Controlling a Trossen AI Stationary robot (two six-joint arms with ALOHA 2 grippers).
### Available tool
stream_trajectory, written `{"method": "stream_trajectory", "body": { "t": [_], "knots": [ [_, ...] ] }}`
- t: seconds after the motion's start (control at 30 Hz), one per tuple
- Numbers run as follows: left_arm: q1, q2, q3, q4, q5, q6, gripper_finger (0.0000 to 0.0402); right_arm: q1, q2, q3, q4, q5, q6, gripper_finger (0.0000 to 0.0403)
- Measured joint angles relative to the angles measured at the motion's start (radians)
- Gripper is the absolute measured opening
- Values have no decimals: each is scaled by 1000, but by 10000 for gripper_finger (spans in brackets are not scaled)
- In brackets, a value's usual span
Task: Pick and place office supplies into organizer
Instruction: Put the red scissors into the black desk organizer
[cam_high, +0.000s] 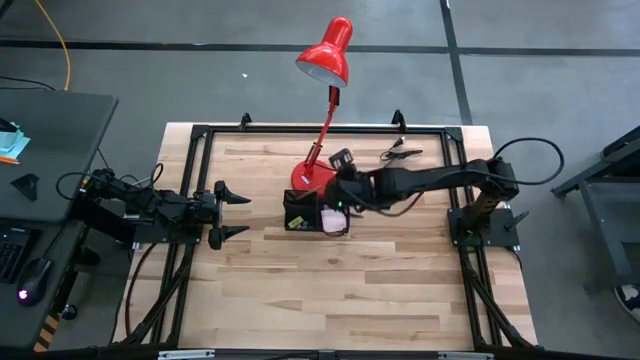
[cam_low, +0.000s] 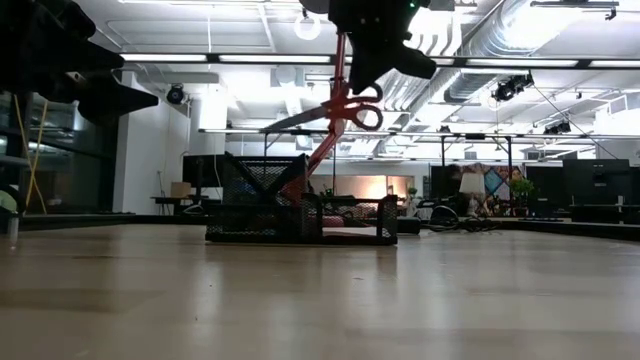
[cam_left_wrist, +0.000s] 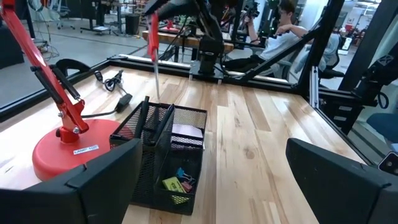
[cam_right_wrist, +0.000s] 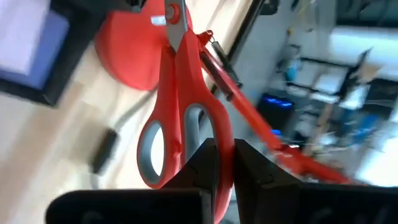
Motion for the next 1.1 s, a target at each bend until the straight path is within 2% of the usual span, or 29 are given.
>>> {"method": "stream_trajectory", "body": {
  "t": [0.1, 0.23, 0.57, 0.83, 0.97, 1.1],
  "knots": [
    [0, 0, 0, 0, 0, 0, 381, 26, 11, 0, 6, 94, -83, 11],
    [0, 0, 0, 0, 0, 0, 381, 43, 21, -1, 17, 178, -112, 11],
    [0, 0, 0, 0, 0, 0, 381, 74, 59, -1, 115, 199, -281, 11],
    [0, 0, 0, 0, 0, 0, 381, 83, 166, -1, 155, 376, -409, 12],
    [0, 0, 0, 0, 0, 0, 381, 84, 174, -1, 161, 368, -440, 12],
    [0, 0, 0, 0, 0, 0, 381, 100, 174, -1, 183, 294, -460, 12]
  ]
}}
